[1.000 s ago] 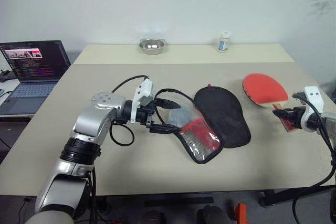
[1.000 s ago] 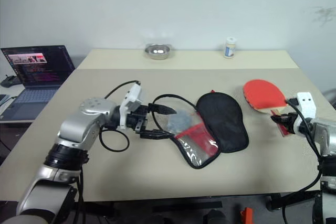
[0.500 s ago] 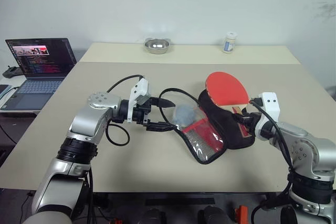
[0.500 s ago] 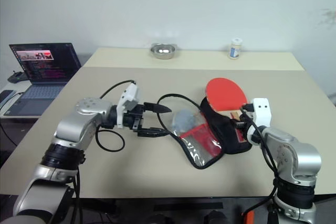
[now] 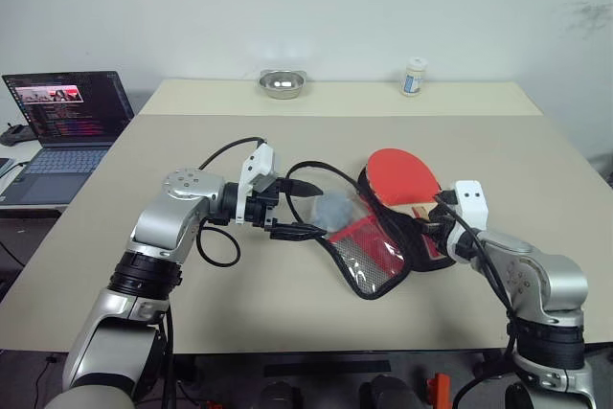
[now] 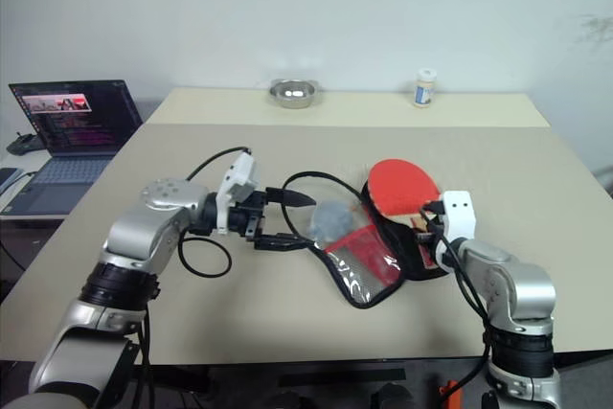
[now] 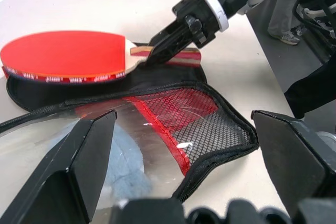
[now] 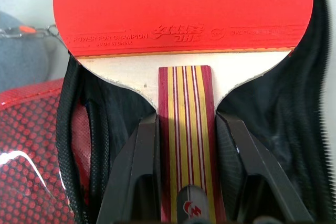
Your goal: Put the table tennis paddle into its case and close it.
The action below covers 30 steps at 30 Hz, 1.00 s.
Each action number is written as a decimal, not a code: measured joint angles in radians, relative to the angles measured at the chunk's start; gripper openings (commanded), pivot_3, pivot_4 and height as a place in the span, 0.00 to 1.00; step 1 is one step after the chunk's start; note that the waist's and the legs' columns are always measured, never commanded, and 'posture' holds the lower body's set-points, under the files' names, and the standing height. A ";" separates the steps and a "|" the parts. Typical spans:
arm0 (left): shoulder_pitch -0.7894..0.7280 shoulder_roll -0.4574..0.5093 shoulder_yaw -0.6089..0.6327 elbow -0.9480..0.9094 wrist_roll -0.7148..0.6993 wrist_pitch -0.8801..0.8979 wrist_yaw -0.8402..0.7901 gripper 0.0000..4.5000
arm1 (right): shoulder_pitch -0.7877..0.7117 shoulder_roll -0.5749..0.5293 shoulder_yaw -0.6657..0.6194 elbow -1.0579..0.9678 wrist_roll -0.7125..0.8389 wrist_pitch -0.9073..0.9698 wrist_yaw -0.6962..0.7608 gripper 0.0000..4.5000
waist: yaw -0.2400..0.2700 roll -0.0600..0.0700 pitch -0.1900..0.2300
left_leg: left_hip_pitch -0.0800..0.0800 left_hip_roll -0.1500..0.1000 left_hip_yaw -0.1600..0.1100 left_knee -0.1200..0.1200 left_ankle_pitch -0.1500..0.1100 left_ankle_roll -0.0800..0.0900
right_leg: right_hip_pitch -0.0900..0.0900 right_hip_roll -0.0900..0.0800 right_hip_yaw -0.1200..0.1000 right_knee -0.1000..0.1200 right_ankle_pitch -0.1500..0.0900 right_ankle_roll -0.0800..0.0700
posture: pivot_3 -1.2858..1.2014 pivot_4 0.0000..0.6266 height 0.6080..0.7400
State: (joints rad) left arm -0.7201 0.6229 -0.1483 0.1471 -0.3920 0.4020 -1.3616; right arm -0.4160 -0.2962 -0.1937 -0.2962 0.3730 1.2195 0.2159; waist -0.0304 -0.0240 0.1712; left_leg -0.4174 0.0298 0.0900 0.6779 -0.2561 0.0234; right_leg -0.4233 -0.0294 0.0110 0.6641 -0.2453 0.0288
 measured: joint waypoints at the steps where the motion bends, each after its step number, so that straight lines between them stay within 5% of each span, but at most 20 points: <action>1: 0.000 0.000 0.000 -0.001 0.000 0.000 0.000 1.00 | 0.000 0.001 0.004 0.009 0.000 -0.008 0.000 0.23 | 0.000 0.000 0.000 | 0.000 0.000 0.000 0.000 0.000 0.000 | 0.000 0.000 0.000 0.000 0.000 0.000 | 0.52 0.24 1.00; 10: 0.002 0.000 0.000 -0.008 0.000 0.000 0.006 1.00 | -0.002 0.012 0.022 0.064 -0.020 -0.056 -0.020 0.23 | 0.000 0.000 0.000 | 0.000 0.000 0.000 0.000 0.000 0.000 | 0.000 0.000 0.000 0.000 0.000 0.000 | 0.52 0.24 1.00; 20: 0.034 0.015 0.002 -0.022 0.000 0.001 0.008 1.00 | -0.005 0.014 0.019 0.001 -0.013 -0.047 -0.025 0.99 | 0.000 0.000 0.000 | 0.000 0.000 0.000 0.000 0.000 0.000 | 0.000 0.000 0.000 0.000 0.000 0.000 | 0.52 0.24 1.00; 30: 0.174 0.167 0.034 -0.071 -0.001 0.046 -0.008 1.00 | 0.012 -0.268 -0.090 -0.336 0.219 0.026 0.222 1.00 | 0.001 -0.001 0.000 | 0.000 0.001 -0.002 -0.001 0.000 0.000 | 0.001 0.000 -0.003 -0.001 0.000 0.000 | 0.52 0.24 1.00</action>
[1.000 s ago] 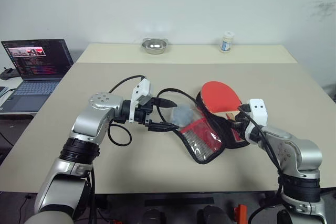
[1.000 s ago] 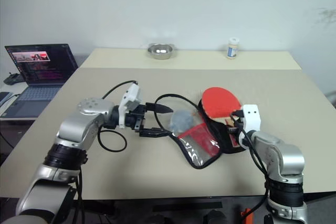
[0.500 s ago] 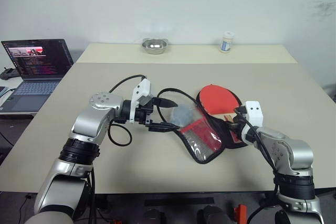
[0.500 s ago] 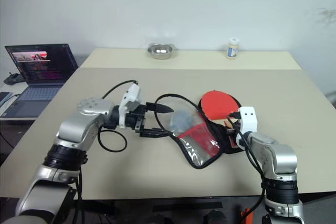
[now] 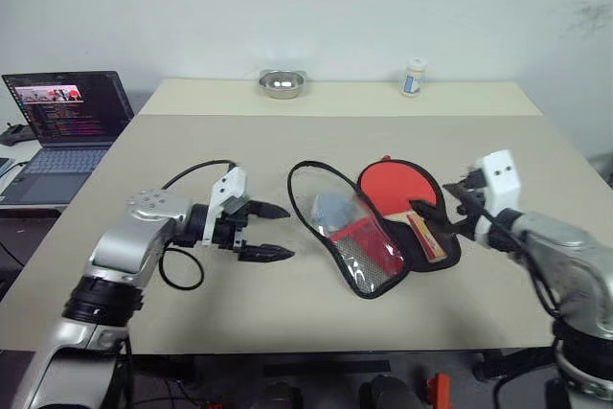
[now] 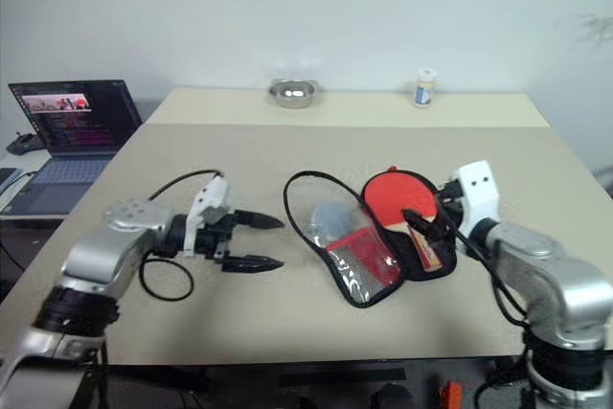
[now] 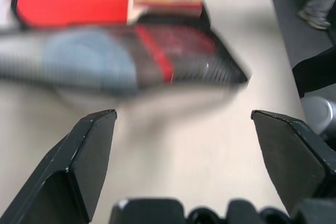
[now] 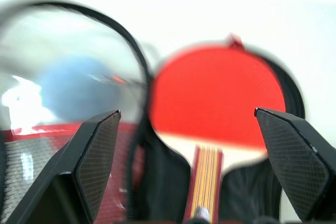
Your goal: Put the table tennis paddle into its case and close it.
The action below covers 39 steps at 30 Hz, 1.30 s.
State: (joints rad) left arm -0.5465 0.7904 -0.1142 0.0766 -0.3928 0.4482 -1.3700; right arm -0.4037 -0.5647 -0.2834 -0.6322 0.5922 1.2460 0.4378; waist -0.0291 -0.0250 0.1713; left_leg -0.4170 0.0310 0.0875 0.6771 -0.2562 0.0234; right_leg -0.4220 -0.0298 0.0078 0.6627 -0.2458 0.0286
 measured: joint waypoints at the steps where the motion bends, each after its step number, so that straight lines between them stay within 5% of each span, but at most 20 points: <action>1: 0.003 0.001 -0.001 0.000 0.004 -0.001 0.003 1.00 | 0.012 -0.031 -0.008 -0.017 0.028 0.000 0.032 1.00 | 0.003 0.000 0.000 | 0.000 0.000 0.000 0.000 0.000 0.000 | 0.000 0.000 0.000 0.000 0.000 0.000 | 0.52 0.24 1.00; 3: 0.011 0.004 -0.005 0.011 0.024 -0.003 0.009 1.00 | 0.046 -0.128 -0.044 -0.068 0.097 -0.007 0.128 1.00 | 0.006 0.000 0.000 | 0.000 -0.001 0.000 0.001 0.000 0.000 | 0.001 -0.001 -0.001 0.000 0.000 0.001 | 0.52 0.24 1.00; 6: -0.018 -0.030 -0.036 0.078 0.086 -0.013 0.055 0.86 | 0.080 -0.251 -0.124 -0.124 0.204 -0.018 0.251 1.00 | 0.011 -0.002 0.000 | 0.000 -0.001 -0.001 0.001 0.000 0.000 | 0.001 -0.002 0.000 -0.001 -0.002 0.004 | 0.52 0.24 1.00; 17: -0.125 -0.201 -0.130 0.223 0.152 -0.017 0.058 0.00 | 0.243 -0.389 -0.224 -0.154 0.331 -0.067 0.328 1.00 | 0.021 -0.008 0.001 | -0.001 -0.001 -0.001 0.001 0.000 0.000 | 0.001 -0.006 -0.001 -0.001 -0.002 0.003 | 0.52 0.24 1.00; 27: -0.419 -0.518 -0.074 0.230 0.001 0.128 0.153 0.00 | 0.323 -0.416 -0.288 -0.142 0.342 -0.105 0.300 1.00 | 0.031 -0.010 0.002 | -0.003 -0.003 -0.004 0.003 0.000 0.000 | 0.002 -0.003 -0.003 -0.002 -0.002 0.005 | 0.52 0.24 1.00; 34: -0.608 -0.755 -0.090 0.762 0.149 -0.176 0.297 0.00 | 0.303 -0.464 -0.308 -0.060 0.332 -0.104 0.257 1.00 | 0.030 -0.010 0.003 | -0.002 -0.003 -0.004 0.002 0.000 0.001 | 0.002 -0.001 -0.002 -0.002 -0.002 0.005 | 0.52 0.24 1.00; 39: -0.660 -0.804 -0.084 0.952 0.218 -0.350 0.319 0.00 | 0.306 -0.476 -0.311 -0.061 0.332 -0.104 0.240 1.00 | 0.027 -0.010 0.003 | -0.003 -0.002 -0.004 0.000 0.000 0.001 | 0.001 0.000 -0.002 -0.004 -0.002 0.004 | 0.52 0.24 1.00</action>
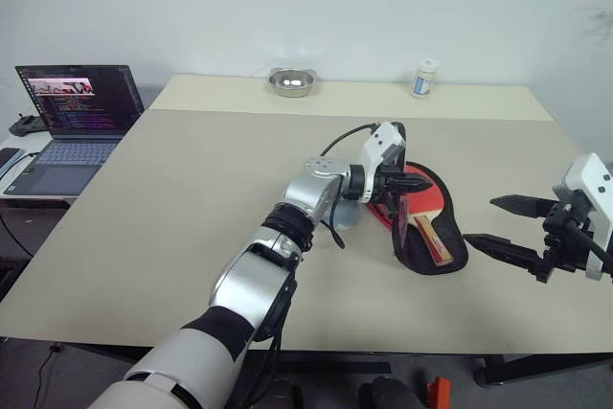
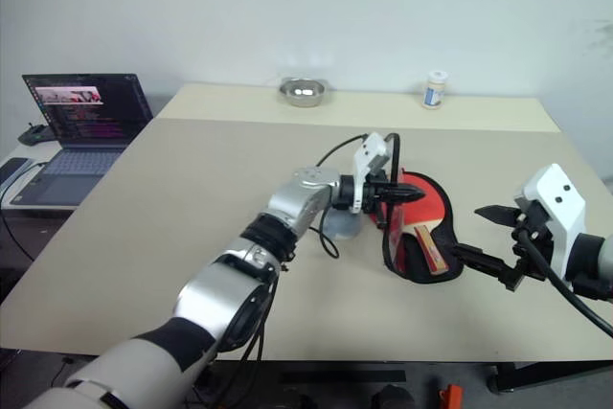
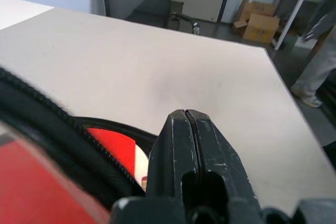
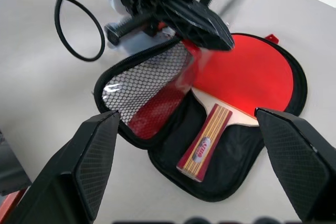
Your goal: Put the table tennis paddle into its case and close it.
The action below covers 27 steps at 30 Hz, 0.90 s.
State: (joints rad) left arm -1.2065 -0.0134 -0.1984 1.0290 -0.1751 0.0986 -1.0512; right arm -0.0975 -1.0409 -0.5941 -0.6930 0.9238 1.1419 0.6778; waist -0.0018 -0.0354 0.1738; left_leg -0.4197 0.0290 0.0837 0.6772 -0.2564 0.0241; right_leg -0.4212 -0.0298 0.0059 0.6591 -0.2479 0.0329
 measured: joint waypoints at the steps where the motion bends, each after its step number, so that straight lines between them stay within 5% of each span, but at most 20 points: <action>1: -0.003 0.000 0.003 0.021 0.009 -0.027 -0.005 0.00 | 0.002 0.000 -0.005 -0.002 0.001 0.000 -0.003 1.00 | 0.000 0.000 0.000 | 0.000 0.000 0.000 0.000 0.000 0.000 | 0.000 0.000 0.000 0.000 0.000 0.000 | 0.52 0.24 1.00; 12: -0.042 -0.017 0.141 -0.018 -0.061 -0.081 -0.120 0.00 | 0.011 -0.021 -0.048 -0.011 0.004 0.001 -0.024 1.00 | 0.000 0.000 0.000 | -0.001 0.001 0.000 0.001 0.000 0.000 | -0.001 0.000 -0.001 0.000 0.000 0.000 | 0.52 0.24 1.00; 22: 0.167 0.315 0.175 -0.395 -0.133 0.141 -0.286 0.00 | -0.002 -0.020 -0.043 -0.008 0.029 -0.003 -0.049 1.00 | -0.006 0.001 0.000 | 0.002 0.002 0.000 0.001 0.000 -0.001 | 0.001 0.001 0.000 0.003 0.000 0.000 | 0.52 0.24 1.00; 27: 0.295 0.416 0.154 -0.566 -0.142 0.239 -0.334 0.00 | -0.068 0.037 0.075 0.071 -0.003 -0.040 -0.091 1.00 | -0.002 0.000 0.000 | 0.001 0.000 0.001 0.002 0.000 0.000 | 0.001 -0.002 0.000 0.003 0.003 -0.004 | 0.52 0.24 1.00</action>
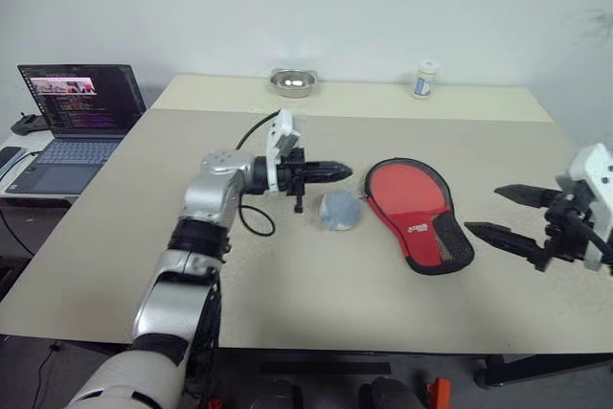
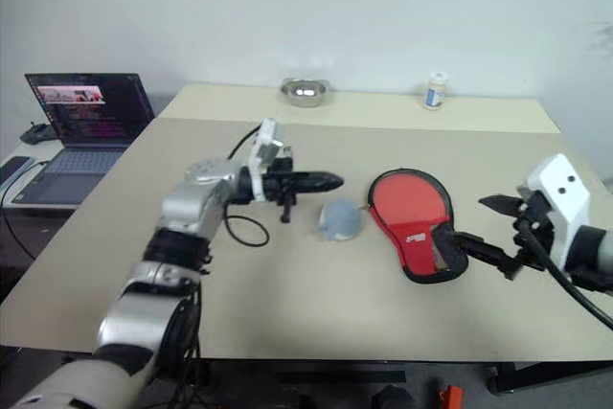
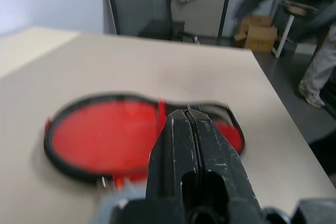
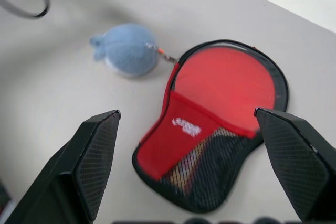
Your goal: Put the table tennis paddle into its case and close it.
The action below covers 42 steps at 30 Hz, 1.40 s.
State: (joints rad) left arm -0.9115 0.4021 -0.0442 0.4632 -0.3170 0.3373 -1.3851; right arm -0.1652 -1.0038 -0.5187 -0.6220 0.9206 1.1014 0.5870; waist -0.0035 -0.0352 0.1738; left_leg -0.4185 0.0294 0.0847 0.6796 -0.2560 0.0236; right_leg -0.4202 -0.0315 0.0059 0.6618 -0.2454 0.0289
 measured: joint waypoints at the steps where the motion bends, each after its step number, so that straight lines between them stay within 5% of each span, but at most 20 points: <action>1: 0.011 0.010 -0.001 -0.029 -0.004 0.012 -0.002 0.00 | -0.014 0.012 0.023 0.027 -0.010 -0.005 -0.012 1.00 | 0.003 0.000 0.000 | 0.000 -0.001 0.000 0.000 0.000 0.000 | 0.000 0.000 0.000 0.000 0.000 0.000 | 0.52 0.24 1.00; 7: 0.056 0.075 0.002 -0.170 -0.040 0.076 0.002 0.00 | -0.173 0.112 0.238 0.276 -0.148 -0.062 -0.066 1.00 | 0.001 0.000 0.000 | 0.000 0.000 0.000 0.000 0.000 0.000 | 0.000 0.001 0.000 0.001 0.000 0.000 | 0.52 0.24 1.00; 10: 0.079 0.084 0.002 -0.205 -0.040 0.091 0.027 0.00 | -0.295 0.182 0.370 0.554 -0.301 -0.158 -0.088 1.00 | -0.005 0.000 0.000 | 0.001 0.000 0.002 0.000 0.000 0.000 | 0.000 0.001 0.002 0.001 0.000 0.000 | 0.52 0.24 1.00; 19: 0.103 0.084 0.001 -0.266 -0.050 0.116 0.071 0.00 | -0.430 0.278 0.533 0.974 -0.543 -0.364 -0.009 1.00 | -0.005 0.001 0.001 | -0.001 0.000 0.002 -0.001 0.000 0.000 | -0.002 0.002 0.002 0.000 0.000 0.000 | 0.52 0.24 1.00; 33: 0.121 0.114 -0.001 -0.277 -0.060 0.117 0.086 0.00 | -0.421 0.294 0.563 0.992 -0.632 -0.377 0.148 1.00 | -0.006 0.001 0.000 | 0.002 0.001 0.002 0.000 0.000 0.000 | 0.000 0.002 0.002 0.003 0.000 -0.001 | 0.52 0.24 1.00; 37: 0.121 0.118 -0.009 -0.276 -0.060 0.114 0.086 0.00 | -0.430 0.310 0.565 1.004 -0.650 -0.375 0.155 0.81 | -0.007 0.001 -0.001 | 0.003 0.001 0.002 0.000 0.000 0.000 | 0.000 0.002 0.002 0.003 0.000 -0.001 | 0.52 0.24 1.00; 42: 0.121 0.124 -0.014 -0.276 -0.058 0.108 0.084 0.00 | -0.458 0.352 0.566 1.052 -0.668 -0.382 0.160 0.44 | -0.017 -0.004 -0.005 | 0.005 0.001 0.002 0.000 0.000 0.000 | 0.002 0.002 0.002 0.003 0.001 -0.001 | 0.52 0.24 1.00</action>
State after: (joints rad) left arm -0.7904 0.5260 -0.0583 0.1871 -0.3750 0.4450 -1.3011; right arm -0.6231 -0.6518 0.0468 0.4296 0.2523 0.7190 0.7474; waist -0.0208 -0.0388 0.1692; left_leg -0.4138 0.0307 0.0871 0.6796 -0.2557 0.0235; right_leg -0.4185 -0.0295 0.0077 0.6648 -0.2448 0.0278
